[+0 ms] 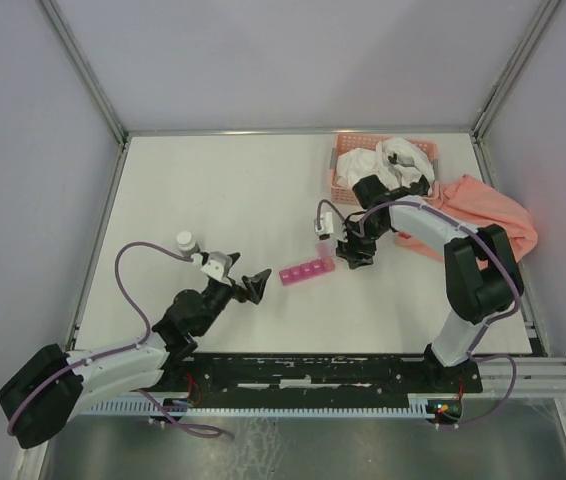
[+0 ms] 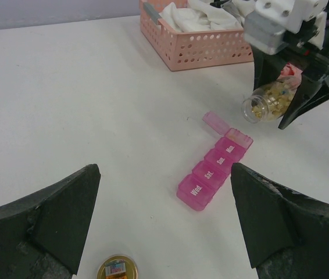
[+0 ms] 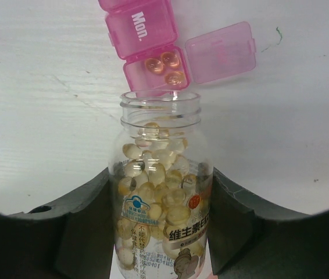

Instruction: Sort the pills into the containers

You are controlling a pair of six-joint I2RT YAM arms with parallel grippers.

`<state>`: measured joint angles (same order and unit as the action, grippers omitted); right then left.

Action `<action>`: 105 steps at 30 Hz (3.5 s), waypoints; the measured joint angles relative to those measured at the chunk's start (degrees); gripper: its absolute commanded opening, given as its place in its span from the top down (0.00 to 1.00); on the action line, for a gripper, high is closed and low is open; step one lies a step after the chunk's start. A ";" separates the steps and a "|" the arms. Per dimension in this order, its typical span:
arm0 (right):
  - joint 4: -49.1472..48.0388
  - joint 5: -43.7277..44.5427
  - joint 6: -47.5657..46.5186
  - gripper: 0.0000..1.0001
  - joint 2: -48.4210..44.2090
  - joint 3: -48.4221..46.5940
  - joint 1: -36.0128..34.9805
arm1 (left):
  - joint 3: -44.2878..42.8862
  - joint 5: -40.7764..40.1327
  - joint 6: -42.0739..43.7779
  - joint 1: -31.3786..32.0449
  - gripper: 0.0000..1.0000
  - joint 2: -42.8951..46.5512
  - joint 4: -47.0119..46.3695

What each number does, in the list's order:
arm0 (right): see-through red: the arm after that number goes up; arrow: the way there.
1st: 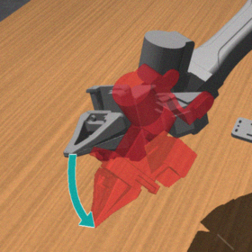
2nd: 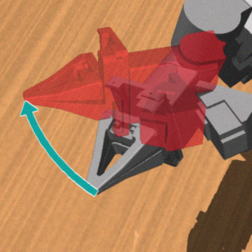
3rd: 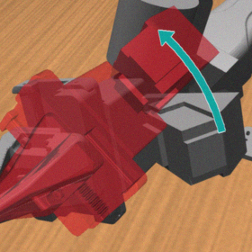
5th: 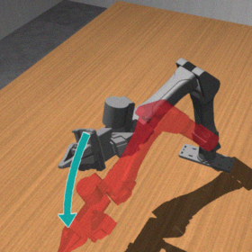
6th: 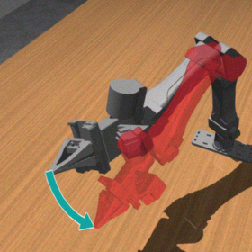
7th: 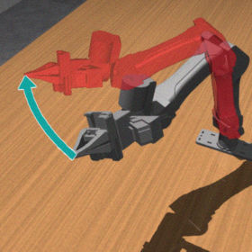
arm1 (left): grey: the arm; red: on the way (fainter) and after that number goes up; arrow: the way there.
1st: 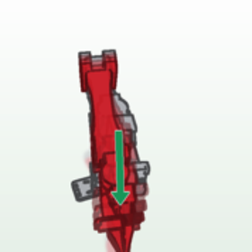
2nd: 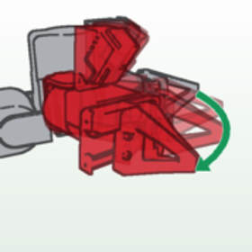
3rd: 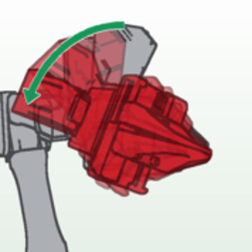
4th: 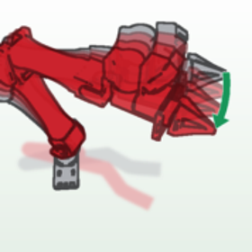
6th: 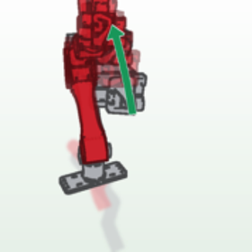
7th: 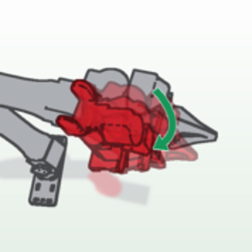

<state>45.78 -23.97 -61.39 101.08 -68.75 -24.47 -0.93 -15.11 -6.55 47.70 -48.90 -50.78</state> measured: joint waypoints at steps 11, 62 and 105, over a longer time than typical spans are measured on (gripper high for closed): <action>-1.01 -32.81 5.01 0.86 -16.02 2.32 10.01 | -12.63 -4.39 -14.10 0.00 0.06 5.40 28.74; -76.35 -36.20 88.94 0.85 -40.06 24.33 5.75 | -33.11 -13.05 -35.17 -0.09 0.43 -29.18 69.51; -13.40 -33.79 27.74 0.86 -38.07 9.44 3.23 | -37.92 31.85 -36.28 -0.11 0.70 -5.79 29.38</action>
<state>32.38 -57.76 -33.65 63.00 -59.31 -21.23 -38.85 16.73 -42.83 47.59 -54.70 -21.41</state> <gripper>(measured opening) 0.604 0.492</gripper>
